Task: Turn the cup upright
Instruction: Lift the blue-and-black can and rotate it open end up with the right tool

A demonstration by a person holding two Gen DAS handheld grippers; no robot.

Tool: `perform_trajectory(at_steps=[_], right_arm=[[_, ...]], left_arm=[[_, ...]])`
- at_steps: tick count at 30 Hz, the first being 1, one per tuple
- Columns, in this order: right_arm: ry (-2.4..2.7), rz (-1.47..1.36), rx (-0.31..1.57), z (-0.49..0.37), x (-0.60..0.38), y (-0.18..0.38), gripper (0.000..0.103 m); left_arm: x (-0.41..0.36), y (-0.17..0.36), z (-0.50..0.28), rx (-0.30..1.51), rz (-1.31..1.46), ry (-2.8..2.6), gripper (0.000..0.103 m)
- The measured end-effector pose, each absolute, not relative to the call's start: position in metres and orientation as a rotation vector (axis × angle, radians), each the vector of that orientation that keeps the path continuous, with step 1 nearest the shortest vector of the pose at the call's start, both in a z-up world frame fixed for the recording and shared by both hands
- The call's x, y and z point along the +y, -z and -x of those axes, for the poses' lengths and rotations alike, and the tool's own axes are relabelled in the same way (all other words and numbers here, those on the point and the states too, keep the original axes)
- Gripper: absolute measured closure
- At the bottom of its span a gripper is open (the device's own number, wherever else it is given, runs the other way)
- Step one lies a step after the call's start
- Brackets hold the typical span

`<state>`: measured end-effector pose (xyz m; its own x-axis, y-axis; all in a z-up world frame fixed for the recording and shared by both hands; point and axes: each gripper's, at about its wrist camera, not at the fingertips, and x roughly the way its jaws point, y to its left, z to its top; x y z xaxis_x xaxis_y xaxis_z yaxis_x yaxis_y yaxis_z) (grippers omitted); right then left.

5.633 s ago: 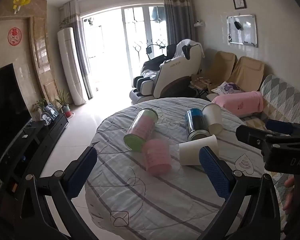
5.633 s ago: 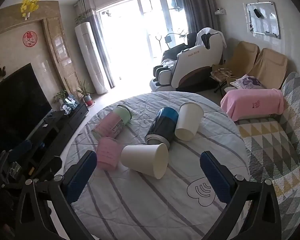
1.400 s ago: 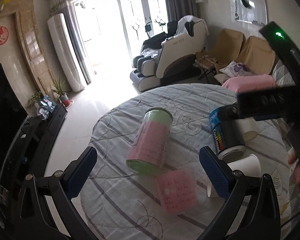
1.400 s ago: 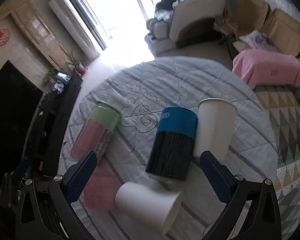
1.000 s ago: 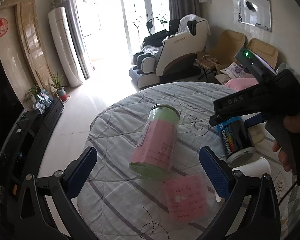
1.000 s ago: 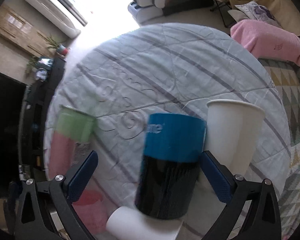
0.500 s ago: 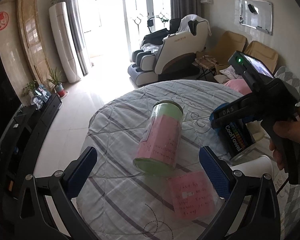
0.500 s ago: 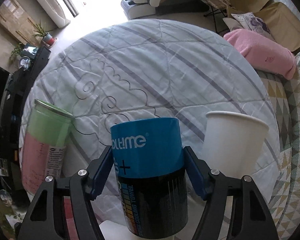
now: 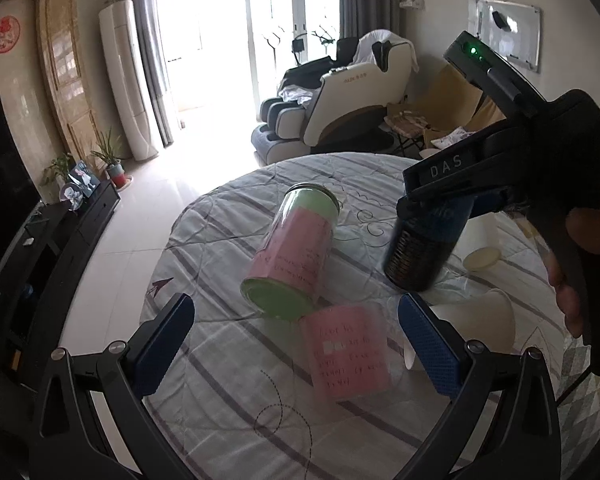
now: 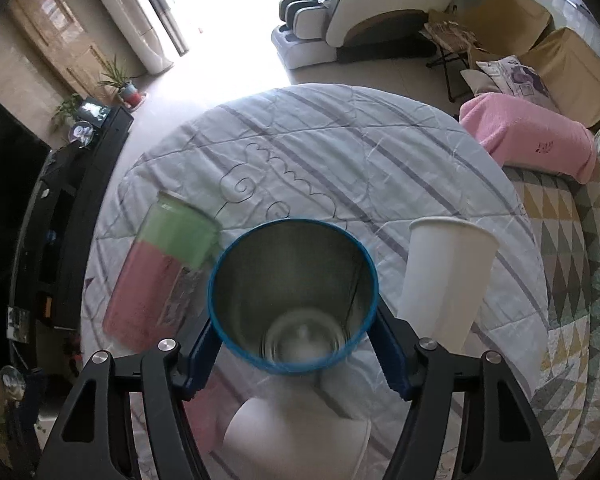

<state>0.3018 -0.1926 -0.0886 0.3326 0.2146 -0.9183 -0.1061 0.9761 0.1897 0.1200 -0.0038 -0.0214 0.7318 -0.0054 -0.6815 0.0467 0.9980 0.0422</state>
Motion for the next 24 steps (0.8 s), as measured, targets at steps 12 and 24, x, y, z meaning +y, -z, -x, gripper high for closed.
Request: perform_trajectory(at_steps=[12,24], right_arm=[[-0.295,-0.093,1.165,-0.274,-0.175,0.078,0.035],[-0.372,-0.008,1.041,-0.199,-0.164,0.020,0.034]], left_arm=[[0.010,0.015,-0.091,0.742,-0.033,-0.022,0.000],[0.013,0.010,-0.048,0.726,-0.033,0.025,0.000]])
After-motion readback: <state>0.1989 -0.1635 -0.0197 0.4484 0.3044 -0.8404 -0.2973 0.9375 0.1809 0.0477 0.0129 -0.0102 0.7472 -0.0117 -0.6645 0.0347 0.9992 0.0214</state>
